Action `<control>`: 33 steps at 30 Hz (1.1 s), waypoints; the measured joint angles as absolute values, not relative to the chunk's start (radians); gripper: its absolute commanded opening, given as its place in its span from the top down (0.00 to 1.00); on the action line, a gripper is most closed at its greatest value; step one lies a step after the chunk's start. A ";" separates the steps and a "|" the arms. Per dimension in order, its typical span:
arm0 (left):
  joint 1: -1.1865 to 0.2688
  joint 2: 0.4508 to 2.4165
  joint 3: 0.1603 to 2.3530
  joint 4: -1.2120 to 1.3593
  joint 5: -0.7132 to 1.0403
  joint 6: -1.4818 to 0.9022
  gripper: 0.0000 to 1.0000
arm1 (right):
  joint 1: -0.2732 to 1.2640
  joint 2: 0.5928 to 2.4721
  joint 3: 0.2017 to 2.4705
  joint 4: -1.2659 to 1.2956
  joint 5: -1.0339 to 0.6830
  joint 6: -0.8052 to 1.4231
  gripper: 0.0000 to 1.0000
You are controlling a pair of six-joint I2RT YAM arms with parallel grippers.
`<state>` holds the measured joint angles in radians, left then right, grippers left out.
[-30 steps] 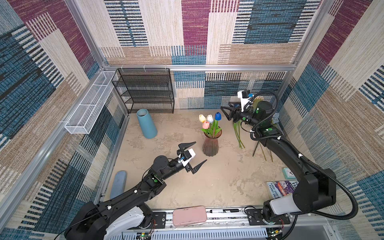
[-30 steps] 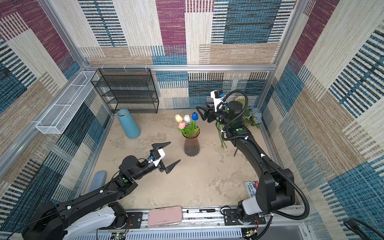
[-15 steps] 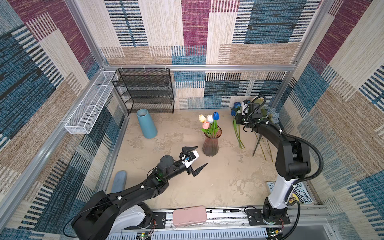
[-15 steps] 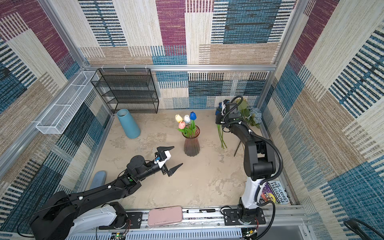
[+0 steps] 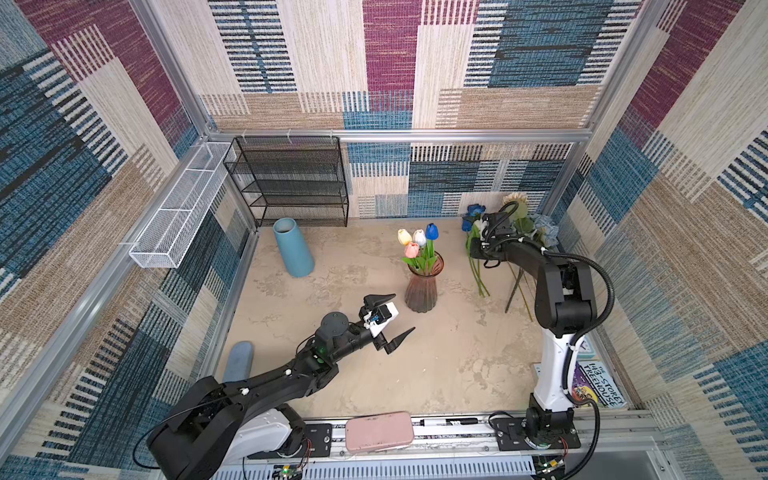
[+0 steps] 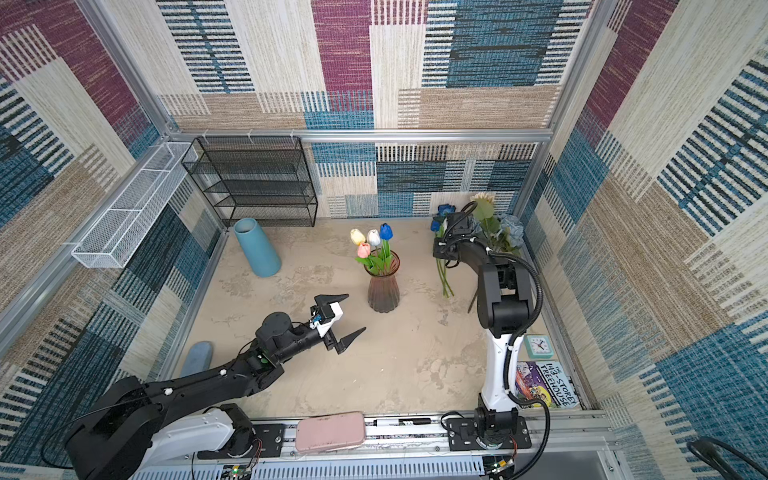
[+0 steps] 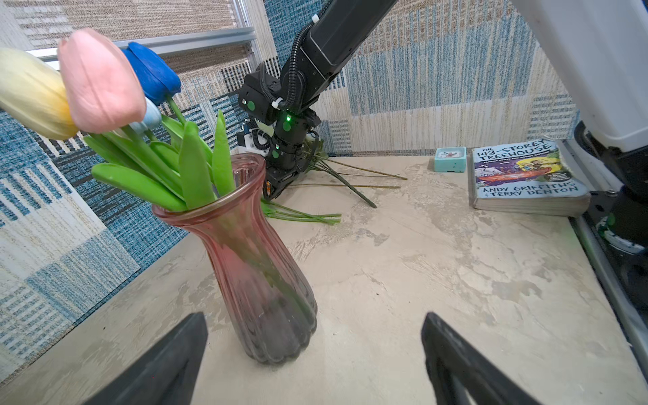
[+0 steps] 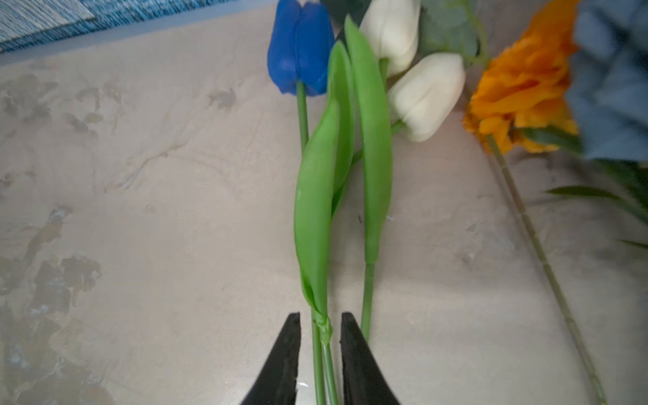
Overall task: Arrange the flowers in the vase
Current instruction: 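Move the open right gripper back to the flower pile, then lower the right gripper onto the second blue tulip stem and close it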
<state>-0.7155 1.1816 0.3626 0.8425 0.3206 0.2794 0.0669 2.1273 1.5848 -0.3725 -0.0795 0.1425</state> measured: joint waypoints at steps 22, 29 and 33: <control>-0.715 1.195 0.363 0.863 0.318 0.280 0.02 | 0.066 2.220 1.629 -0.376 -0.135 0.122 0.93; -0.715 1.197 0.364 0.871 0.318 0.280 0.02 | 0.066 2.147 1.604 -0.379 -0.152 0.123 0.95; -0.715 1.196 0.365 0.871 0.318 0.280 0.02 | 0.066 2.099 1.567 -0.371 -0.158 0.127 0.95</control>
<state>-0.7155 1.1965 0.3653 0.8707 0.3180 0.2798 0.0662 2.0987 1.5673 -0.3710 -0.1577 0.1268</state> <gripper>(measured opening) 0.981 0.073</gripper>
